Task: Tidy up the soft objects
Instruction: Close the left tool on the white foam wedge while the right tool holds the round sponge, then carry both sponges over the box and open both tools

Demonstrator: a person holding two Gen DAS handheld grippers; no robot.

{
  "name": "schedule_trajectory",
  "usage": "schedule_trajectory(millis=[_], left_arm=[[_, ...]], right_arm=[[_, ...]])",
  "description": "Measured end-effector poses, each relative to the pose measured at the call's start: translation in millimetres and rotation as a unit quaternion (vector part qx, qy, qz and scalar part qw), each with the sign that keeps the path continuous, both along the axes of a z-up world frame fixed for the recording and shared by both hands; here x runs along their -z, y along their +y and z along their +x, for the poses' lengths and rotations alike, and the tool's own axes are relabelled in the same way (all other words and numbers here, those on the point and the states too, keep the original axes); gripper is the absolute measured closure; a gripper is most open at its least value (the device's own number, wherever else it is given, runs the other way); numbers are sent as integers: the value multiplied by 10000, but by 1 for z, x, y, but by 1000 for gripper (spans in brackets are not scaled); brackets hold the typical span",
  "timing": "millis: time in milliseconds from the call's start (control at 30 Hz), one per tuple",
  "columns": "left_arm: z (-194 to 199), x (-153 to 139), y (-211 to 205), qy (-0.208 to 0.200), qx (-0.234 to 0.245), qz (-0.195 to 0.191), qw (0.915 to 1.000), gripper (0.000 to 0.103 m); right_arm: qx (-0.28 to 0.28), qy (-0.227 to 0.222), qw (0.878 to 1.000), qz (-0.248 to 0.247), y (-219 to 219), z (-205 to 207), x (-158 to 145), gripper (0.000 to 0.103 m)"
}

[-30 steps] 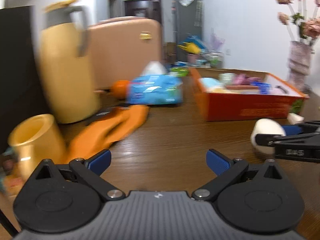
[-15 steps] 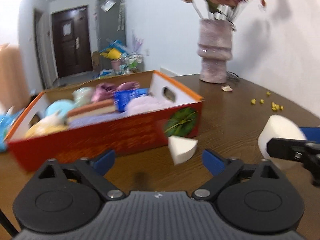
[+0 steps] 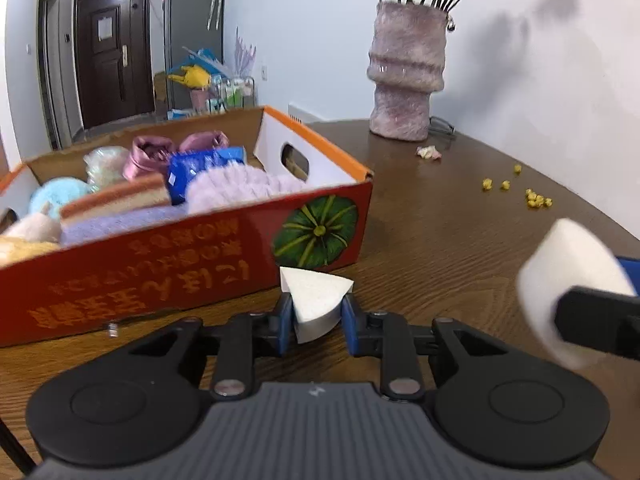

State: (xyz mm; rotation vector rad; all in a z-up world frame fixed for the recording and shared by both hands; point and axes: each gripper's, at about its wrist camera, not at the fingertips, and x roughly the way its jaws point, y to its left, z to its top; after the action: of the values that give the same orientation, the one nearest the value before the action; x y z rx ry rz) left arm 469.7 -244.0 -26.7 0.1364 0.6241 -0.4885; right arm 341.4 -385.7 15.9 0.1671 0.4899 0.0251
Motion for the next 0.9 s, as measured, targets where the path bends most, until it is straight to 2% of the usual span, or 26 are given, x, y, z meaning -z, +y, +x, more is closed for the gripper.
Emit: schedule_trajectory(millis=[100, 200, 300, 433, 567, 700, 900], left_arm=[[-23, -19, 22, -195, -178, 71, 9996, 77], [-64, -37, 61, -494, -363, 44, 9981, 77], [-112, -48, 108, -579, -751, 60, 9955, 77], [-178, -67, 161, -917, -1279, -82, 9875, 76], [-231, -79, 203, -1074, -1709, -258, 9791, 76], [-265, -88, 225, -1245, -1859, -382, 9739, 76], [-296, -92, 233, -1422, -1770, -483, 9727, 76]], right_arm=[[-130, -69, 9999, -91, 12, -4, -6, 47], [-312, -160, 9992, -204, 28, -19, -11, 47], [-591, -141, 9979, -225, 47, -39, -10, 47], [-823, -166, 9965, -23, 76, -71, -12, 47], [-1250, -261, 9917, -122, 111, -114, -15, 47], [-1437, -383, 9884, -302, 136, -148, -21, 47], [-1309, -563, 9893, -328, 142, -183, -27, 47]])
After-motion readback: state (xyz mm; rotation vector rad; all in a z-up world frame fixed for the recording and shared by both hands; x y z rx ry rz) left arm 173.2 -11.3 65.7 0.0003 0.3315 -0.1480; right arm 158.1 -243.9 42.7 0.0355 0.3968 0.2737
